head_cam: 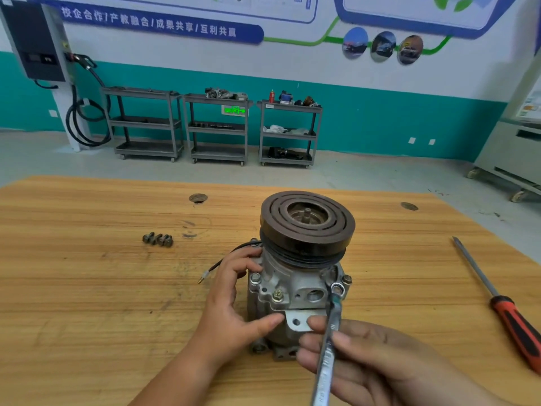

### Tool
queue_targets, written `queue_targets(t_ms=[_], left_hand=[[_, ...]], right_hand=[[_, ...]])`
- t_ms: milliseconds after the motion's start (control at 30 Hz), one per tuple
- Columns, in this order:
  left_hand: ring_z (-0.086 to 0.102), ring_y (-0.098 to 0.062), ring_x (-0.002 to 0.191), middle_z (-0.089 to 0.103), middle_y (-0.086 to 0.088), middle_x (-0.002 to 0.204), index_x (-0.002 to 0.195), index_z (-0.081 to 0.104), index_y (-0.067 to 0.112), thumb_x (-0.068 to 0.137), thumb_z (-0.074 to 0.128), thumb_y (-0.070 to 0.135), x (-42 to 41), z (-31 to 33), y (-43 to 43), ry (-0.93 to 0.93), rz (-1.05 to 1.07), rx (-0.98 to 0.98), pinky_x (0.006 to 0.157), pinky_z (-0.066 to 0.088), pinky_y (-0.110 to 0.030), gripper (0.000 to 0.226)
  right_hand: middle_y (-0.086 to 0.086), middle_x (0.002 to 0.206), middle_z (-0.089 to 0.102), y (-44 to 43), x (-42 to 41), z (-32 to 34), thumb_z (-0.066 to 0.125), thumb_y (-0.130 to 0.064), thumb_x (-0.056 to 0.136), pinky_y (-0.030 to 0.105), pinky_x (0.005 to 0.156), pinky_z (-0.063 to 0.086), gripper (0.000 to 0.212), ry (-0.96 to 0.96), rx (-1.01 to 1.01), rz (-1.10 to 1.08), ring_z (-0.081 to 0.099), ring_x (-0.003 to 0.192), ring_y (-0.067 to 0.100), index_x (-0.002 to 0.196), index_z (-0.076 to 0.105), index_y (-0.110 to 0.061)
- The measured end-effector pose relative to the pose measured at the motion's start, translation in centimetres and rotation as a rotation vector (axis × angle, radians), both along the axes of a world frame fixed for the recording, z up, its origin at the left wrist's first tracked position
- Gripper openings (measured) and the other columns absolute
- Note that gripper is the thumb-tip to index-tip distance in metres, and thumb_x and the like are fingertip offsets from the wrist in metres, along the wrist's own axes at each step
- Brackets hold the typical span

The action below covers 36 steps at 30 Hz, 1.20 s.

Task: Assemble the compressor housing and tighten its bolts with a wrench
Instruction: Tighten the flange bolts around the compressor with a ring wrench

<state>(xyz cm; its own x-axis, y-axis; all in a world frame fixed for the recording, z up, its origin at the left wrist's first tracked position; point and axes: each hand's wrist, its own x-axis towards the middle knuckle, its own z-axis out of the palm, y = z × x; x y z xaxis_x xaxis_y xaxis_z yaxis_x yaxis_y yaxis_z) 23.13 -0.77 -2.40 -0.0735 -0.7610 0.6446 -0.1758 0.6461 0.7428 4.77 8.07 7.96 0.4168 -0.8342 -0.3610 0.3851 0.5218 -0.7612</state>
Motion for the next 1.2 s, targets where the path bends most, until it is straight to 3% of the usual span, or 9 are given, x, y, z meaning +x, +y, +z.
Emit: queue_targets(t_ms=[67, 133, 300, 467, 567, 767, 933, 1067, 1200], left_hand=[[0.040, -0.023, 0.132, 0.036, 0.013, 0.139, 0.109, 0.044, 0.053, 0.056, 0.076, 0.052, 0.0, -0.3, 0.1, -0.028, -0.009, 0.065, 0.103, 0.039, -0.053, 0.062], [0.041, -0.020, 0.131, 0.032, 0.006, 0.140, 0.112, 0.038, 0.058, 0.049, 0.079, 0.050, 0.2, -0.5, 0.3, -0.039, -0.047, 0.184, 0.105, 0.040, -0.051, 0.075], [0.033, 0.025, 0.119, 0.021, 0.039, 0.136, 0.117, 0.020, 0.067, 0.033, 0.089, 0.054, -0.1, -0.9, 0.5, -0.127, -0.137, 0.305, 0.090, 0.030, 0.004, 0.110], [0.048, 0.015, 0.113, 0.036, 0.018, 0.134, 0.111, 0.020, 0.069, 0.047, 0.094, 0.035, -0.6, -0.9, 0.3, -0.108, -0.104, 0.286, 0.088, 0.036, 0.000, 0.104], [0.049, 0.016, 0.110, 0.037, 0.017, 0.133, 0.110, 0.022, 0.069, 0.050, 0.095, 0.021, -0.5, -1.0, 0.2, -0.098, -0.104, 0.274, 0.085, 0.037, 0.001, 0.106], [0.056, 0.006, 0.109, 0.043, 0.001, 0.134, 0.113, 0.026, 0.065, 0.049, 0.095, 0.012, -0.6, -1.2, -0.1, -0.074, -0.093, 0.263, 0.084, 0.042, -0.004, 0.107], [0.056, 0.001, 0.112, 0.044, 0.000, 0.135, 0.114, 0.025, 0.065, 0.048, 0.091, 0.028, -0.6, -1.0, 0.1, -0.064, -0.124, 0.286, 0.090, 0.044, -0.011, 0.100], [0.053, 0.005, 0.113, 0.041, 0.003, 0.136, 0.114, 0.025, 0.065, 0.052, 0.093, 0.017, -0.6, -1.1, 0.2, -0.070, -0.116, 0.256, 0.089, 0.041, -0.007, 0.104], [0.053, 0.007, 0.111, 0.042, 0.009, 0.132, 0.113, 0.027, 0.066, 0.050, 0.095, 0.018, -0.5, -1.2, 0.2, -0.072, -0.105, 0.228, 0.087, 0.040, -0.004, 0.104]], right_hand=[[0.030, 0.078, 0.067, 0.3, -1.2, -0.3, 0.093, 0.002, 0.011, 0.033, 0.043, 0.054, 0.079, -0.027, -0.004, 0.005, 0.068, 0.060, 0.039, 0.088, 0.072, 0.009], [0.023, 0.066, 0.062, 0.5, -2.6, -0.3, 0.095, -0.004, 0.015, 0.030, 0.045, 0.052, 0.085, 0.020, -0.023, 0.066, 0.063, 0.052, 0.033, 0.096, 0.072, 0.005], [-0.003, 0.060, 0.056, -0.6, -6.1, 2.1, 0.068, -0.067, 0.059, 0.017, 0.053, 0.038, 0.050, 0.790, -0.540, 0.208, 0.046, 0.053, 0.005, 0.099, 0.071, -0.038], [-0.022, 0.083, 0.062, -4.7, -8.4, 5.3, 0.031, -0.066, 0.075, 0.012, 0.069, 0.042, 0.035, 1.482, -1.000, 0.394, 0.055, 0.078, -0.002, 0.093, 0.058, -0.053], [-0.023, 0.098, 0.059, -7.2, -8.4, 5.8, 0.031, -0.057, 0.086, 0.021, 0.083, 0.043, 0.032, 1.626, -1.031, 0.653, 0.052, 0.092, -0.004, 0.104, 0.055, -0.046], [-0.014, 0.103, 0.062, -9.9, -7.2, 7.1, 0.043, -0.044, 0.094, 0.035, 0.091, 0.046, 0.020, 1.641, -0.840, 0.832, 0.056, 0.098, 0.010, 0.107, 0.058, -0.048], [-0.017, 0.061, 0.054, -10.1, -6.9, 8.0, 0.045, -0.039, 0.096, 0.018, 0.065, 0.045, 0.021, 1.502, -0.561, 0.932, 0.049, 0.061, 0.000, 0.096, 0.065, -0.045], [-0.005, 0.060, 0.060, -8.0, -7.1, 7.1, 0.052, -0.035, 0.092, 0.023, 0.055, 0.053, 0.023, 1.096, -0.261, 0.879, 0.061, 0.052, 0.010, 0.093, 0.064, -0.016], [0.015, 0.066, 0.066, -3.8, -5.4, 3.5, 0.061, -0.029, 0.082, 0.024, 0.043, 0.053, 0.019, 0.441, 0.013, 0.577, 0.068, 0.053, 0.021, 0.074, 0.069, -0.013]])
